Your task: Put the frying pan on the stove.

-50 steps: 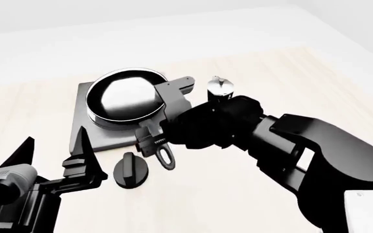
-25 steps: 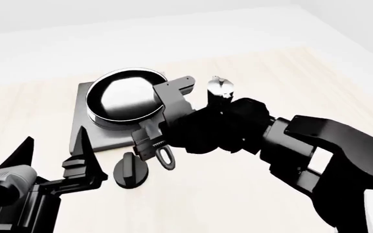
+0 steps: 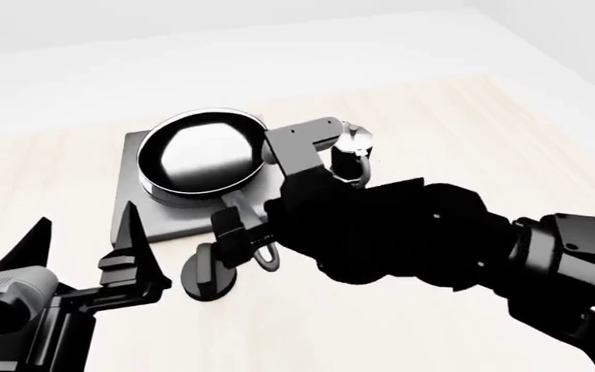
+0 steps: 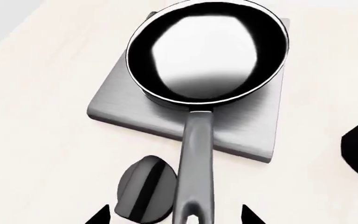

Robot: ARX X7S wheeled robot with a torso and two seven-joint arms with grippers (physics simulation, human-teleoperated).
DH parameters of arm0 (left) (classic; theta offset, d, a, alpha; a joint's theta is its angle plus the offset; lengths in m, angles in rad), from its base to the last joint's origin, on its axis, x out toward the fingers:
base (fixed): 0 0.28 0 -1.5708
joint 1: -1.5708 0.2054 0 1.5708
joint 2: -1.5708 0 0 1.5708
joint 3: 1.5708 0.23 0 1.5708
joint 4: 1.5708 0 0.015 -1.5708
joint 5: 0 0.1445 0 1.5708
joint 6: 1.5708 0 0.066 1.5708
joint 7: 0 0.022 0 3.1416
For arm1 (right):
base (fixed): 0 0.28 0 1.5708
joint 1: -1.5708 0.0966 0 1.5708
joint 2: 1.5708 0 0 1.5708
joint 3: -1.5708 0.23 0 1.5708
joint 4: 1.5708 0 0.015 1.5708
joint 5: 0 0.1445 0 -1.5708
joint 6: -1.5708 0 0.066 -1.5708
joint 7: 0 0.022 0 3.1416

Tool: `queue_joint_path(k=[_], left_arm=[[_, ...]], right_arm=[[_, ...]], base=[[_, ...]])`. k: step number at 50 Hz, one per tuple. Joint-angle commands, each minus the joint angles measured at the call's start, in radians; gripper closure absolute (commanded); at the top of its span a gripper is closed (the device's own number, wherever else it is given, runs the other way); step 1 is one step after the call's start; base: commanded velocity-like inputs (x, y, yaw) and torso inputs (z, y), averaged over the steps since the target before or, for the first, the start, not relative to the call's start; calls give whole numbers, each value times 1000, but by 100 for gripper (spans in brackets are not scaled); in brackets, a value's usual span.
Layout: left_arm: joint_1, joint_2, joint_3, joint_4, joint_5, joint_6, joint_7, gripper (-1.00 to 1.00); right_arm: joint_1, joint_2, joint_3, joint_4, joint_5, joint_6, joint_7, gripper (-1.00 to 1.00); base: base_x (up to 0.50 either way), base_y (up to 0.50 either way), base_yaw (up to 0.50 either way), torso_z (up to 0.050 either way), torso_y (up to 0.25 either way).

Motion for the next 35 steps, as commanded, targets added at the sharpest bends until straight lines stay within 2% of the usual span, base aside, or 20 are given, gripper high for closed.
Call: queue_joint_path(k=[1,12,19,29,35], left_arm=[[11,13,-35,7,6,32,27,-100],[9,6,-32,21,13,25,15,-100],[6,9,-13,22,29,22,16,-100],[5,17,35,27,69,12,22,-100],[2,21,61,27,94,7,25,-100]], right_arm=[[-113,123,113,-309,-99,-196,127,-100],[-235,193,117,-568,-362,-319,285,-100],[-372,251,43,-657,-752,-363,327,-100],[-552,321,-24,-748,-1112,-450,409,-100],[-531,329,-63,-849,-1204,-323,495,-100]], base=[[0,0,0,0,0],[0,0,0,0,0],[0,0,0,0,0],[0,0,0,0,0],[0,0,0,0,0]])
